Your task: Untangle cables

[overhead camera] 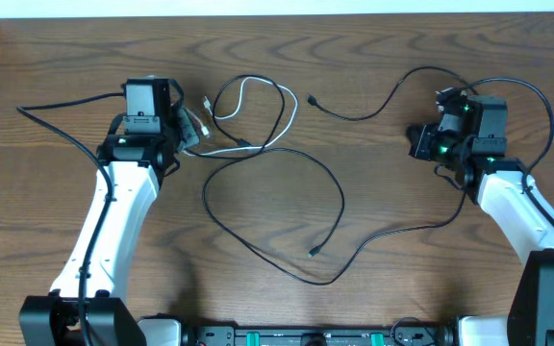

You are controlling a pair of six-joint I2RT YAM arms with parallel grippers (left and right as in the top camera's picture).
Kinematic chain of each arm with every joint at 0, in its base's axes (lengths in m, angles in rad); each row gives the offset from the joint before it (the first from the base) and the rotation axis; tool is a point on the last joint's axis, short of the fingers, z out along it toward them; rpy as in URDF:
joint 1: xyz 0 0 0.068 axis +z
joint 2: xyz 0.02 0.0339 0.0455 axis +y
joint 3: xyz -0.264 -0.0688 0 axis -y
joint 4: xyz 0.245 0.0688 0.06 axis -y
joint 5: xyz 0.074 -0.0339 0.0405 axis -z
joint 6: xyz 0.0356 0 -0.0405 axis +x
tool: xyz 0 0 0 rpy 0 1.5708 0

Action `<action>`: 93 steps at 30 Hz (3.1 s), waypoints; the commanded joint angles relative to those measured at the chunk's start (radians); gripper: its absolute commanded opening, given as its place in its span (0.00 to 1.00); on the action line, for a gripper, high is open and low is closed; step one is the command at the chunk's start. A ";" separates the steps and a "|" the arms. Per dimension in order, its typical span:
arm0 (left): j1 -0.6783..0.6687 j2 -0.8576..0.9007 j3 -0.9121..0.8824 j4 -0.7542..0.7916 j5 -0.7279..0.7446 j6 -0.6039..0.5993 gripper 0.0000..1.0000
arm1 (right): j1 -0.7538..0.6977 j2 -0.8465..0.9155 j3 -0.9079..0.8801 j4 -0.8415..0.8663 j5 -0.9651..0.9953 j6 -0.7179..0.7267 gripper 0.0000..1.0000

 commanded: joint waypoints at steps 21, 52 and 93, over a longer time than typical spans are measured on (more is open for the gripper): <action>0.003 -0.003 0.011 -0.084 -0.168 0.131 0.17 | 0.133 -0.014 0.001 -0.001 -0.104 -0.165 0.94; 0.003 0.180 0.008 -0.142 -0.043 0.131 0.96 | 0.238 -0.014 0.001 -0.011 -0.063 0.095 0.99; 0.003 -0.047 -0.018 0.229 0.781 0.069 0.08 | 0.238 -0.014 0.001 0.181 -0.240 0.504 0.99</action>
